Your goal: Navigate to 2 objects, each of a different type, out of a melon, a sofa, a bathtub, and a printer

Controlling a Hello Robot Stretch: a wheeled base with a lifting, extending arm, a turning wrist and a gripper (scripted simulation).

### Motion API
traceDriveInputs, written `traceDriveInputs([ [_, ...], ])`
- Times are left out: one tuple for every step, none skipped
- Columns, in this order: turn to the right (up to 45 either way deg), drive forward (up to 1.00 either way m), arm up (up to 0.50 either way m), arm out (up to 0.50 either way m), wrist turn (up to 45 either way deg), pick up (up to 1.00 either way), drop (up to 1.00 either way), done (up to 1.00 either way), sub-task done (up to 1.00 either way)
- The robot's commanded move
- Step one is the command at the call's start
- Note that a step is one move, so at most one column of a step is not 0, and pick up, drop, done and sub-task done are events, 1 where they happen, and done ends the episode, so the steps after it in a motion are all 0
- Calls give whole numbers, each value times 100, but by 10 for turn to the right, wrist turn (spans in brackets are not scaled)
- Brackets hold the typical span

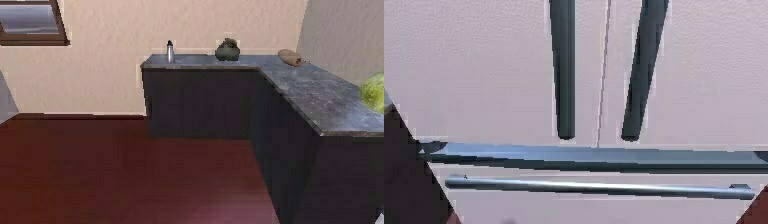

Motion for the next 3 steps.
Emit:
traceDriveInputs([
  [0, 65, 0, 0, 0, 0, 0, 0, 0],
  [450, 0, 0, 0, 0, 0, 0, 0, 0],
  [210, 0, 0, 0, 0, 0, 0, 0, 0],
])
